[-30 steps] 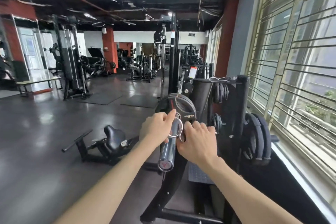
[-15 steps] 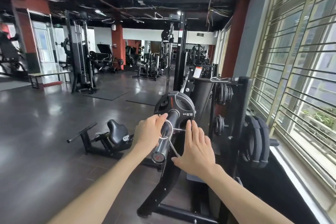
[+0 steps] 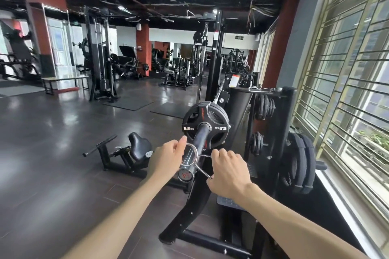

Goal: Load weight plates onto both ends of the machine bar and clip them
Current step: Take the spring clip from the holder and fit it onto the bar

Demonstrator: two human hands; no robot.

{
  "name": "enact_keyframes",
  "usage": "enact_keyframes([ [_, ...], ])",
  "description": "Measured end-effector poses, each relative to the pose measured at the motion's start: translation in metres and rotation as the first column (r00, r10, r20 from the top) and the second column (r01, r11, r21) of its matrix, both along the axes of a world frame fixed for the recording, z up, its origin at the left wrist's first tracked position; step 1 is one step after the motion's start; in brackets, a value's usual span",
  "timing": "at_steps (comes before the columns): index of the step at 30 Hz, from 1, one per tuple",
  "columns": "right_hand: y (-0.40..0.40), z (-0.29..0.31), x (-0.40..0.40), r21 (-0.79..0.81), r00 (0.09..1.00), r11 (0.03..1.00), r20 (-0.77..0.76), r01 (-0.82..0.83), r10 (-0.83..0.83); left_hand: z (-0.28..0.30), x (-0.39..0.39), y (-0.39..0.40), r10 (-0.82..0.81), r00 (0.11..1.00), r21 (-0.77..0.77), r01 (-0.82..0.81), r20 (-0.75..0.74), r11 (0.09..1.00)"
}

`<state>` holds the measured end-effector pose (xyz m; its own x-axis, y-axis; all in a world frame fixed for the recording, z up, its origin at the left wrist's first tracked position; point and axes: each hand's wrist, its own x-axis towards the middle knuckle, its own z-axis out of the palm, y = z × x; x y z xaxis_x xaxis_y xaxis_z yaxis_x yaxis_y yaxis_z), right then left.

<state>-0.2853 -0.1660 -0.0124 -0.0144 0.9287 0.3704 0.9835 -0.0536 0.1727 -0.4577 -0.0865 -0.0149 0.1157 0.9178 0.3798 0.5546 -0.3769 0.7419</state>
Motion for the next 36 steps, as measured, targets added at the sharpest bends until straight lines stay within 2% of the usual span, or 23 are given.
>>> enact_keyframes([
  [6, -0.012, -0.014, 0.000, -0.008, 0.998, 0.998, 0.026, 0.060, -0.059, -0.006, -0.007, -0.013, -0.022, 0.989, -0.323, -0.026, -0.144, 0.946],
  [9, -0.017, -0.017, -0.009, -0.093, 0.991, 0.988, 0.066, 0.121, -0.115, -0.013, -0.011, -0.021, -0.072, 0.997, -0.541, 0.071, 0.019, 0.838],
  [14, -0.019, -0.030, -0.011, -0.046, 0.985, 0.990, 0.113, 0.134, -0.128, -0.025, -0.016, -0.025, -0.100, 0.959, -0.743, 0.269, 0.265, 0.613],
  [18, -0.018, -0.032, -0.017, -0.036, 0.970, 0.982, 0.169, 0.185, -0.177, -0.029, -0.010, -0.017, -0.172, 0.926, -0.745, 0.373, 0.336, 0.554],
  [22, -0.020, -0.033, -0.021, -0.010, 0.967, 0.981, 0.168, 0.196, -0.192, -0.026, -0.015, -0.007, -0.224, 0.863, -0.747, 0.505, 0.453, 0.432],
  [26, -0.020, -0.038, -0.025, 0.054, 0.948, 0.974, 0.223, 0.221, -0.228, -0.034, -0.015, 0.000, -0.220, 0.813, -0.717, 0.580, 0.539, 0.387],
  [36, -0.004, -0.048, -0.023, 0.226, 0.895, 0.951, 0.348, 0.210, -0.280, -0.051, -0.004, 0.014, -0.229, 0.733, -0.616, 0.669, 0.641, 0.416],
])
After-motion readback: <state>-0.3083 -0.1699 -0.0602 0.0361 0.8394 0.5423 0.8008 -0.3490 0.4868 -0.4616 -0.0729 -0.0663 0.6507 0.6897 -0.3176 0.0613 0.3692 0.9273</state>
